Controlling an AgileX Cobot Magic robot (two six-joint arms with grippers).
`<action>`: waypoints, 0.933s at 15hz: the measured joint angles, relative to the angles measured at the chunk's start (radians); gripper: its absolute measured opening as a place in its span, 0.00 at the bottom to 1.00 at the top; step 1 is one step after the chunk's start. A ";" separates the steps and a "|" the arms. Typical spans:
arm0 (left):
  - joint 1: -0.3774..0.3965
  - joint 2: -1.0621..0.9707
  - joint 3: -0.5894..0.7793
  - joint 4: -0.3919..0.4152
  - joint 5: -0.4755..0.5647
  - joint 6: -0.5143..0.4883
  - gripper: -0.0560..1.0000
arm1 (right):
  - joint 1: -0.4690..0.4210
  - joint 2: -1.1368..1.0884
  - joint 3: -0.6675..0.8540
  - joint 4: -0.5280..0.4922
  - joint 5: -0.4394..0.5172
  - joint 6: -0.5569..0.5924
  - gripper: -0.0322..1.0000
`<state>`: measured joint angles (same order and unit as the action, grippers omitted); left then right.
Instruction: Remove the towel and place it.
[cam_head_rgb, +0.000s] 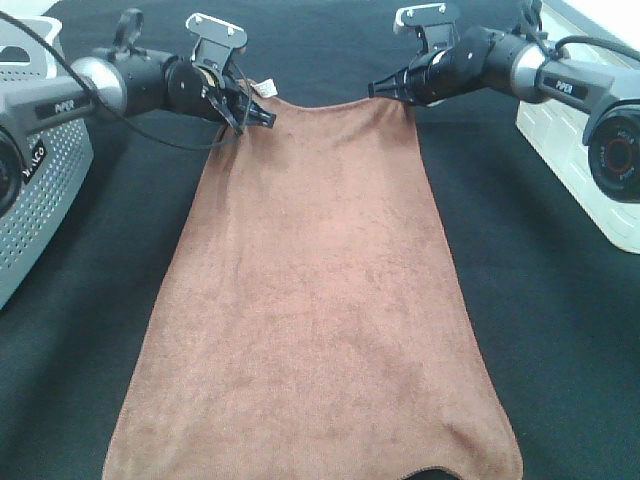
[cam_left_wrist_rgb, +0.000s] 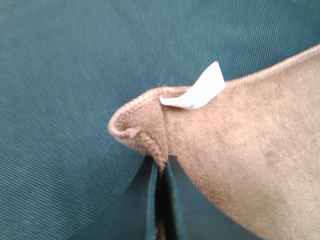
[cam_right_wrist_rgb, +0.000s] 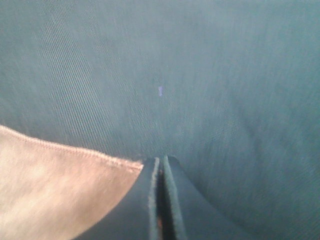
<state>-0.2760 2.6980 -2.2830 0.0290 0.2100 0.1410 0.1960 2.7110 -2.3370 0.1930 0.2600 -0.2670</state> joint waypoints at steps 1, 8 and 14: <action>0.000 0.011 0.000 -0.003 -0.016 0.000 0.06 | -0.003 0.007 0.000 0.000 -0.003 0.000 0.03; 0.003 0.036 0.000 -0.005 -0.101 0.001 0.21 | -0.016 0.011 0.000 0.012 -0.027 0.000 0.08; 0.018 0.044 0.000 -0.012 -0.125 -0.061 0.51 | -0.042 0.011 0.000 0.049 -0.049 0.000 0.43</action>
<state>-0.2580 2.7420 -2.2830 0.0170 0.0850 0.0800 0.1540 2.7220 -2.3370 0.2420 0.2110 -0.2670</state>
